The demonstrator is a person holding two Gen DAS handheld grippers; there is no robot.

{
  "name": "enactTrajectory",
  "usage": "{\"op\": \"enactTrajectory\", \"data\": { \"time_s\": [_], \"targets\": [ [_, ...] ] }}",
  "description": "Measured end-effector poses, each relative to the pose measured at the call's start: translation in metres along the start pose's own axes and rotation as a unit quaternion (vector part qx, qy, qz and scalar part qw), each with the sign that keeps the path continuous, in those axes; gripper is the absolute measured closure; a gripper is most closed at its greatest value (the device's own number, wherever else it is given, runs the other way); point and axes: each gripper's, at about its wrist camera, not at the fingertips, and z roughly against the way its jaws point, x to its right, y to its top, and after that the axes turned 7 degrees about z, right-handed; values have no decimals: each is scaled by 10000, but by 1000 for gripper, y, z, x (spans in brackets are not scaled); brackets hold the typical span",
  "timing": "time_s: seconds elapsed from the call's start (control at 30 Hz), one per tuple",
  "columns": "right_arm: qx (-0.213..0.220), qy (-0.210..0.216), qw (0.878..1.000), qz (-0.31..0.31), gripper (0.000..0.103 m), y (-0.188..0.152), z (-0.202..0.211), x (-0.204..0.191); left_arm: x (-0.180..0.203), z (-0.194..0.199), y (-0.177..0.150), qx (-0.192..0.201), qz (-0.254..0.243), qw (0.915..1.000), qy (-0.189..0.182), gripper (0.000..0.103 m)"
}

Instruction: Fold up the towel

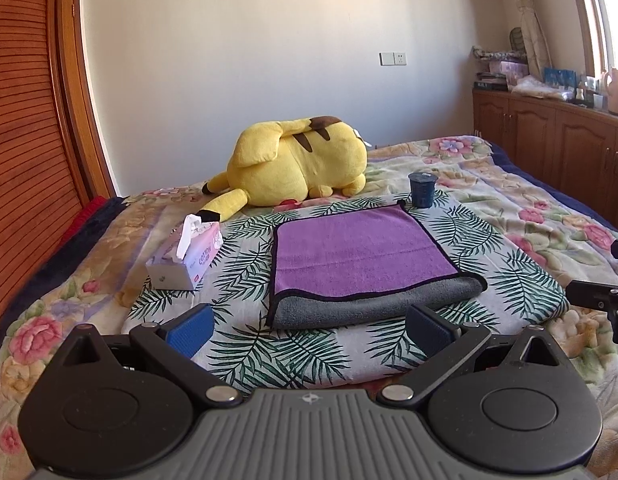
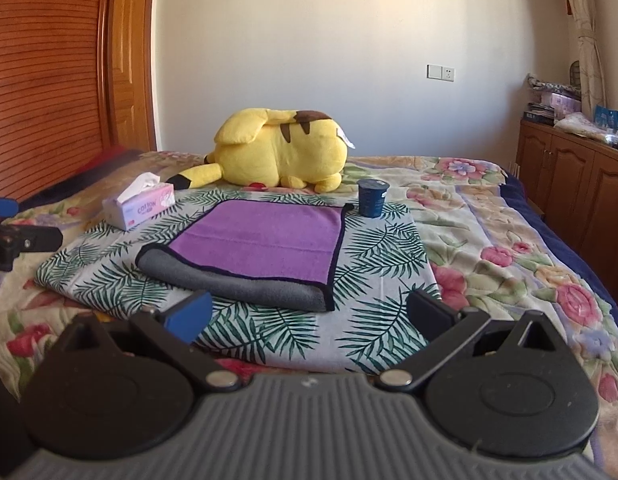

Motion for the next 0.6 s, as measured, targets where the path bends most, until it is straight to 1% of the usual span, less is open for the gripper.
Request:
{"op": "enactTrajectory", "data": {
  "time_s": [0.5,0.53,0.57,0.6],
  "targets": [
    [-284,211,9993,123,1,17,-37,3,-13,-56,11,-284,34,9993,-256,17],
    [-307,223,9992,124,4,18,-40,4,-13,-60,12,-283,40,9993,-249,18],
    [-338,245,9991,124,10,19,-43,5,-14,-65,13,-283,47,9993,-233,19],
    [-375,265,9989,119,11,20,-46,5,-15,-69,15,-289,62,9993,-243,20]
  ]
}}
